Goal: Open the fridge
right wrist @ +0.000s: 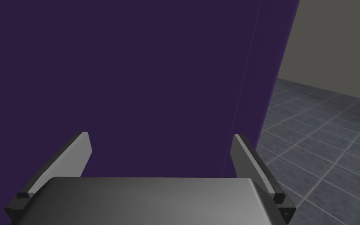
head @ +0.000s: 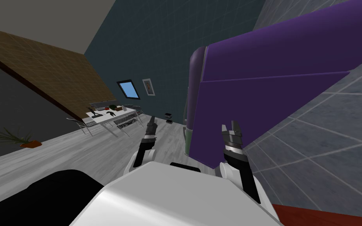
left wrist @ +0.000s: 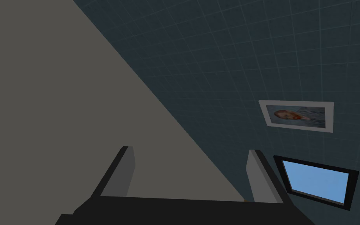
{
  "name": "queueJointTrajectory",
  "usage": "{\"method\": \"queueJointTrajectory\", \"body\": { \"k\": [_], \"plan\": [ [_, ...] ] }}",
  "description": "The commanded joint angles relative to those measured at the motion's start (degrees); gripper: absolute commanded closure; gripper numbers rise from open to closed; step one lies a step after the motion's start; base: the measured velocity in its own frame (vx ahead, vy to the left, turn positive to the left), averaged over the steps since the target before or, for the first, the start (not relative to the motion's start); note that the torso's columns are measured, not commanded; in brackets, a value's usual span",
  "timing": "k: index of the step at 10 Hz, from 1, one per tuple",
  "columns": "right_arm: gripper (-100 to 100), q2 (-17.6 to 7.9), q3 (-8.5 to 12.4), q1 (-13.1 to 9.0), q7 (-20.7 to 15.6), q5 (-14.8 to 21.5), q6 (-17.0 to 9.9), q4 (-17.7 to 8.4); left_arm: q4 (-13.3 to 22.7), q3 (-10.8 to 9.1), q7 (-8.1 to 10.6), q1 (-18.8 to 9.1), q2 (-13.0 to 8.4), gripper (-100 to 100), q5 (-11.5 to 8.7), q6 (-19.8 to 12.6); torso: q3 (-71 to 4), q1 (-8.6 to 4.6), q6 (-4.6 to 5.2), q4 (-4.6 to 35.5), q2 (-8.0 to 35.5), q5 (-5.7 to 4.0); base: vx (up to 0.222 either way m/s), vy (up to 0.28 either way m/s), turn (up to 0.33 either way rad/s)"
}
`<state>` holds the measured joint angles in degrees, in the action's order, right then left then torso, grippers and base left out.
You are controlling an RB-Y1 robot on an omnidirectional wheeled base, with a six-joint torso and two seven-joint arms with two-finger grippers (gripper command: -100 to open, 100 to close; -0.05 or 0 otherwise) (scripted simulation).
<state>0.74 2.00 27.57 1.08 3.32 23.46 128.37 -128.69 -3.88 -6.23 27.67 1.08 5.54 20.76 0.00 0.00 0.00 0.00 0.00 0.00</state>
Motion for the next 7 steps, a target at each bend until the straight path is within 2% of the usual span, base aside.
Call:
{"method": "queueJointTrajectory", "body": {
  "k": [1,7],
  "plan": [
    [0,0.00,0.00,0.00,0.00,0.00,0.00,0.00,0.00,0.00,0.00,0.00,0.00,0,0.00,0.00,-4.67,0.00,0.00,2.35,2.32,0.00,0.000,0.000,0.000],
    [0,0.00,0.00,0.00,0.00,0.00,0.01,0.02,-0.01,0.00,0.00,0.00,0.00,0,0.00,0.01,-53.81,0.00,0.00,26.91,26.92,0.00,0.000,0.000,0.000]
  ]
}}
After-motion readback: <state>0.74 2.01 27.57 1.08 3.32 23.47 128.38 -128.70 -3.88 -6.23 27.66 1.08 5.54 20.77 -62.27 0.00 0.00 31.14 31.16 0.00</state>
